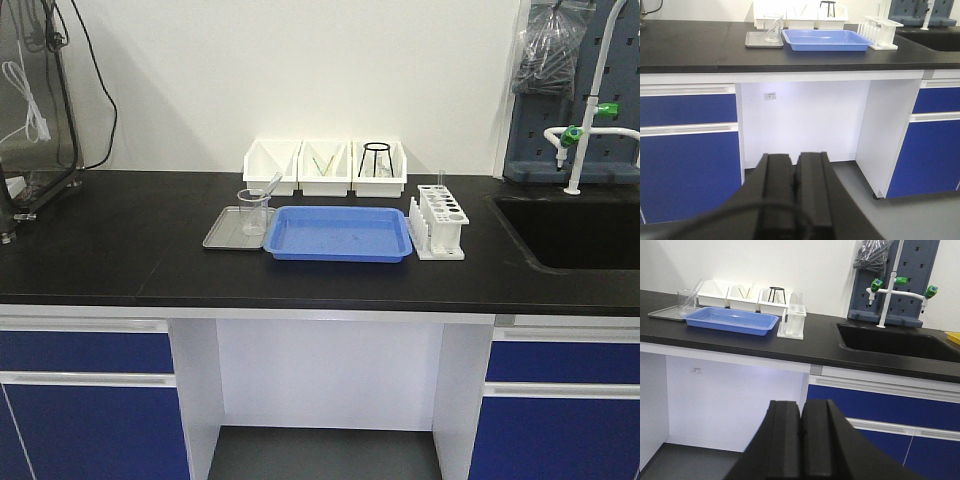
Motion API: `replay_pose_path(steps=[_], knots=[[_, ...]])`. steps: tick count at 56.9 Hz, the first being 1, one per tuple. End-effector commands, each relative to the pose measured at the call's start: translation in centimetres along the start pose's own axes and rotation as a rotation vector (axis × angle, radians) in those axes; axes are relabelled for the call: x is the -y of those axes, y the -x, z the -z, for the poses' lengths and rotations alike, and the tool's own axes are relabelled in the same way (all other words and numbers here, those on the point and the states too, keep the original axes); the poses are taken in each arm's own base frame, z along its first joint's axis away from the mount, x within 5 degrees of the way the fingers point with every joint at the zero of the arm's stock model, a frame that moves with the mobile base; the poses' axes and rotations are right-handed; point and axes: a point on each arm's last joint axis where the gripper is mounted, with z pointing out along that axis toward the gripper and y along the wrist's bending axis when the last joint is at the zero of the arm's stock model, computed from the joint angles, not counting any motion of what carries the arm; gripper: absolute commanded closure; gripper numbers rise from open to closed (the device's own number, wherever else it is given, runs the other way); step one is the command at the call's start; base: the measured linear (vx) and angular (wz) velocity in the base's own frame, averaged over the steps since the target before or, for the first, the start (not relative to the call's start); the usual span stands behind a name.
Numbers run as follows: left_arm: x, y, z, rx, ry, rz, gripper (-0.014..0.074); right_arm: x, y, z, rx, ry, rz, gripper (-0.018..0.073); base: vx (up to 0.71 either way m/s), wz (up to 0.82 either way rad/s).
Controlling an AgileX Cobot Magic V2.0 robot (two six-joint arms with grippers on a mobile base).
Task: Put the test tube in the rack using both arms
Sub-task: 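Drive the base forward up to the bench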
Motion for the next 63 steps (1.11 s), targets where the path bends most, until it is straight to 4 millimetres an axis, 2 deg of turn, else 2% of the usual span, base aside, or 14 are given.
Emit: replay_pose_path(steps=[1, 43, 63], knots=[[0.26, 1.76, 0.42, 0.127, -0.023, 0.011, 0.0603, 0.00, 0.18, 0.01, 0.073, -0.009, 0.016, 0.0566, 0.00, 0.00], [0.26, 1.76, 0.42, 0.127, -0.023, 0.011, 0.0603, 0.00, 0.18, 0.01, 0.073, -0.009, 0.015, 0.0566, 0.00, 0.00], [0.26, 1.76, 0.42, 0.127, -0.023, 0.011, 0.0603, 0.00, 0.18, 0.01, 0.073, -0.009, 0.015, 0.0566, 0.14, -0.01]])
